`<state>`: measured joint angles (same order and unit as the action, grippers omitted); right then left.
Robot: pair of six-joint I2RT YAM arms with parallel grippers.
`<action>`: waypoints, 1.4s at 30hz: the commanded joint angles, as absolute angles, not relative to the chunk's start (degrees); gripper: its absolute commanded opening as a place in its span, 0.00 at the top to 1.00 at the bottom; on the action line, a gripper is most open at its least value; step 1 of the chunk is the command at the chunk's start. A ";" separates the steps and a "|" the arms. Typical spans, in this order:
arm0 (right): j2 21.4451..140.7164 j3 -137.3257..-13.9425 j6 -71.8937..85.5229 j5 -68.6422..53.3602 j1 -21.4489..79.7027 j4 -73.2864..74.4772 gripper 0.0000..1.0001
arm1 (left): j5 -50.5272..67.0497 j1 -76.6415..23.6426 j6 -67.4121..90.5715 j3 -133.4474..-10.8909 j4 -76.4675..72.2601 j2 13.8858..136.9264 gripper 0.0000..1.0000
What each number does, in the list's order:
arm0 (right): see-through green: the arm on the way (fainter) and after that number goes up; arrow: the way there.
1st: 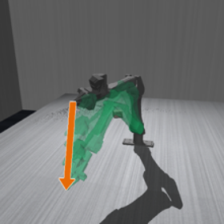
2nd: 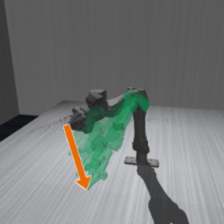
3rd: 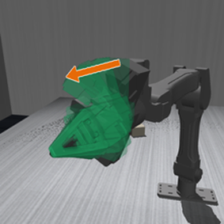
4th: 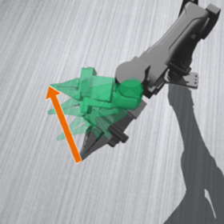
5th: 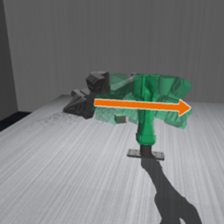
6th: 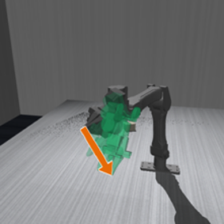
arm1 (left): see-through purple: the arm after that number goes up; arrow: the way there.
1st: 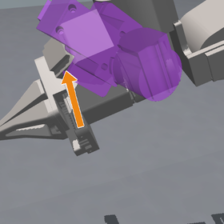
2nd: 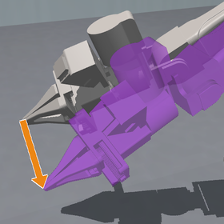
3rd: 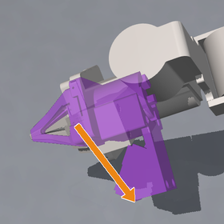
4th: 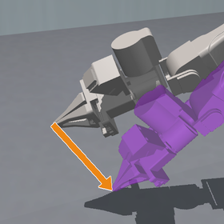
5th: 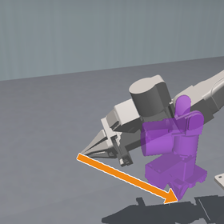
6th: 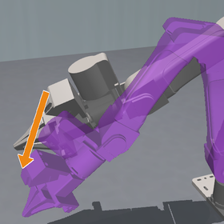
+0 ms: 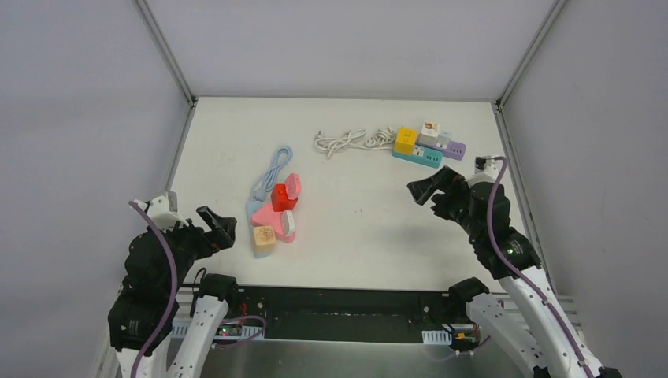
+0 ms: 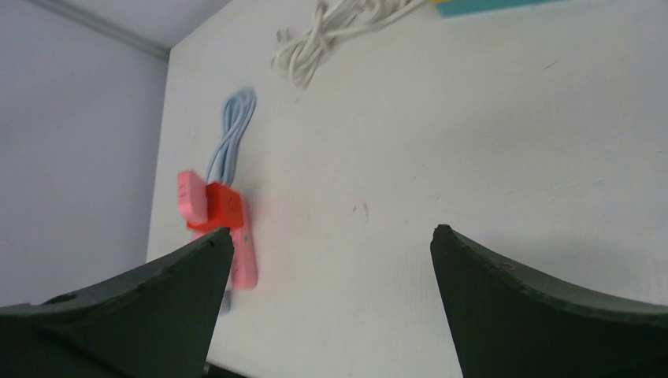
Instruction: Pull the plug off the socket
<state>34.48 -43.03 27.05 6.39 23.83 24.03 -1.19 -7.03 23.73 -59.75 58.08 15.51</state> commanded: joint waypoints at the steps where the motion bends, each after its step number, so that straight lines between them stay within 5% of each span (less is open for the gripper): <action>1: 37.74 -40.01 31.68 -16.29 23.77 15.12 0.00 | -1.93 -6.59 25.58 -55.54 48.17 15.54 0.01; 6: 40.78 -31.97 43.06 -25.83 25.60 0.84 0.00 | 2.76 -6.59 26.33 -50.11 41.98 16.83 0.01; 10: 46.76 -30.49 48.52 -17.49 33.83 -6.87 0.03 | 5.27 -6.59 26.24 -46.85 40.36 17.42 0.01; 18: 75.60 -51.85 39.19 7.20 54.84 3.14 0.12 | -0.83 -6.59 27.73 -41.41 36.40 16.97 0.01; 29: 104.21 -74.67 36.14 12.45 62.53 4.25 0.22 | -16.98 -6.58 41.03 -38.76 41.09 20.54 0.02; 37: 109.99 -79.40 34.93 8.42 62.57 6.63 0.46 | -15.27 -6.60 42.19 -36.14 39.74 22.64 0.03; 42: 110.29 -80.53 35.26 8.14 62.52 9.55 0.70 | -10.98 -6.59 42.59 -34.56 37.55 24.16 0.03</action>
<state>110.28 -78.06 35.66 8.67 62.61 6.50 -13.80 -7.03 41.28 -35.40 40.75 22.74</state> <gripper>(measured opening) 0.380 0.974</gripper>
